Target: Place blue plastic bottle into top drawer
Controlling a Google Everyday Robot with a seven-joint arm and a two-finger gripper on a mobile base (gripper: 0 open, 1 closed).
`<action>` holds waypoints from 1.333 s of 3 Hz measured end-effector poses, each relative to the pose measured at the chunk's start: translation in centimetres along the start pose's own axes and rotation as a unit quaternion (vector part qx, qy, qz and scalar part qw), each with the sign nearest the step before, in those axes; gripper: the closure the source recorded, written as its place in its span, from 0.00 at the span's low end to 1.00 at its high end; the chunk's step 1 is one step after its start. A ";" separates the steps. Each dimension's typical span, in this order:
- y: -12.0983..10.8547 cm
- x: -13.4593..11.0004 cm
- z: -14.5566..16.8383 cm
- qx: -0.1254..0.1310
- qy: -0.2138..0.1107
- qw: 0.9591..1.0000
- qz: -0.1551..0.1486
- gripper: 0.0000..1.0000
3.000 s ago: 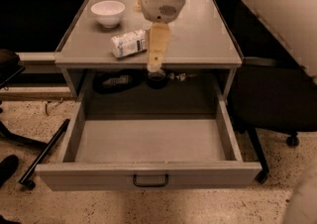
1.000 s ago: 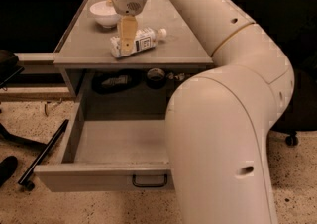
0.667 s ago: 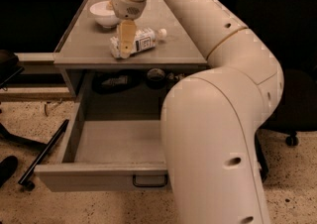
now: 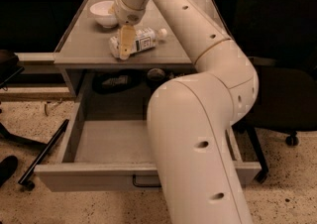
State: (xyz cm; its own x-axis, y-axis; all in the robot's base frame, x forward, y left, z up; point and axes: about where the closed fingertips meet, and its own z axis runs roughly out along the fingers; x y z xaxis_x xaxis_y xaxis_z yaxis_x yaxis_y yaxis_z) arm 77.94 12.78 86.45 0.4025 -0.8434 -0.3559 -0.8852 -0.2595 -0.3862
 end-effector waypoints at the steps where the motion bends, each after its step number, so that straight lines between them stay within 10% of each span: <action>1: -0.6 0.8 -1.1 -0.002 0.021 1.000 0.003 0.19; 4: -0.6 0.9 -1.4 -0.002 0.023 1.000 0.003 0.88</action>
Offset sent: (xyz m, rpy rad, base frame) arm 0.0051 -0.0088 0.0082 -0.0325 -0.0048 -0.0169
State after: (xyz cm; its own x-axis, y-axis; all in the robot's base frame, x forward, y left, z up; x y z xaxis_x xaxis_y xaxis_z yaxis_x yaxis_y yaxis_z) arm 78.52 11.49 87.59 0.3855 -0.8659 -0.3188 -0.8886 -0.2554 -0.3810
